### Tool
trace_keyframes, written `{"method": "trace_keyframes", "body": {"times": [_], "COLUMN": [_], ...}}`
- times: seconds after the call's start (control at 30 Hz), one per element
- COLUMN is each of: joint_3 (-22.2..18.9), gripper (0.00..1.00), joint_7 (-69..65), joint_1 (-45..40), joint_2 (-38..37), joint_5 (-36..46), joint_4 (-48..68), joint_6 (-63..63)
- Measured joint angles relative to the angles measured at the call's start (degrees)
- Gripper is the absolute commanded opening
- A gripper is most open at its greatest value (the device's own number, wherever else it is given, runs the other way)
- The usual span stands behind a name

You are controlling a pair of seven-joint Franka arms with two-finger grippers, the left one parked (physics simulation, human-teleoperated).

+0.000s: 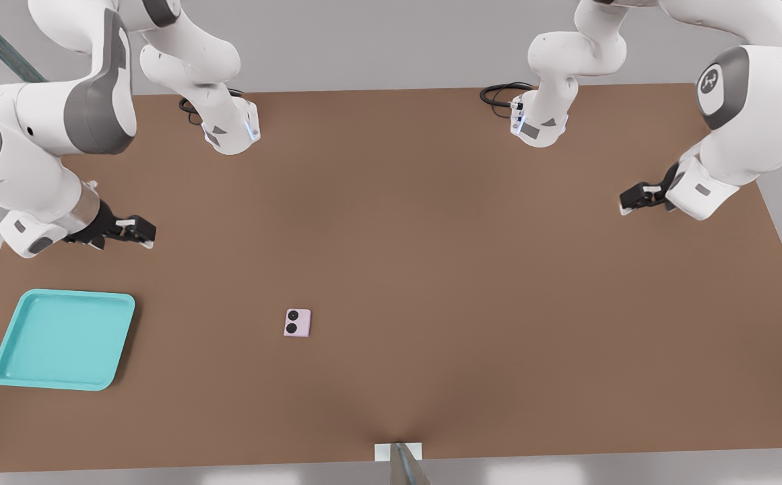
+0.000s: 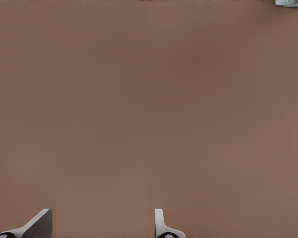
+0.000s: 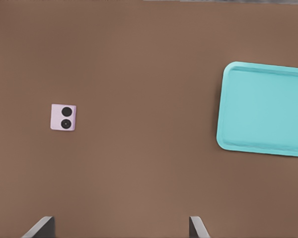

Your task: Keep left arm still and place phone on the tray with right arm

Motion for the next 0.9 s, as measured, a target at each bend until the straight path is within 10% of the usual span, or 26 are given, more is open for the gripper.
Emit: {"method": "trace_keyframes", "body": {"times": [0.5, 0.9], "joint_3": [5.2, 6.4], "gripper": [1.0, 1.0], "joint_7": [10.4, 25.1], "joint_1": [9.4, 10.7], "joint_2": [30.0, 36.0], "joint_5": [-0.8, -0.8], "joint_4": [-3.2, -6.6], "joint_6": [25.5, 41.7]}}
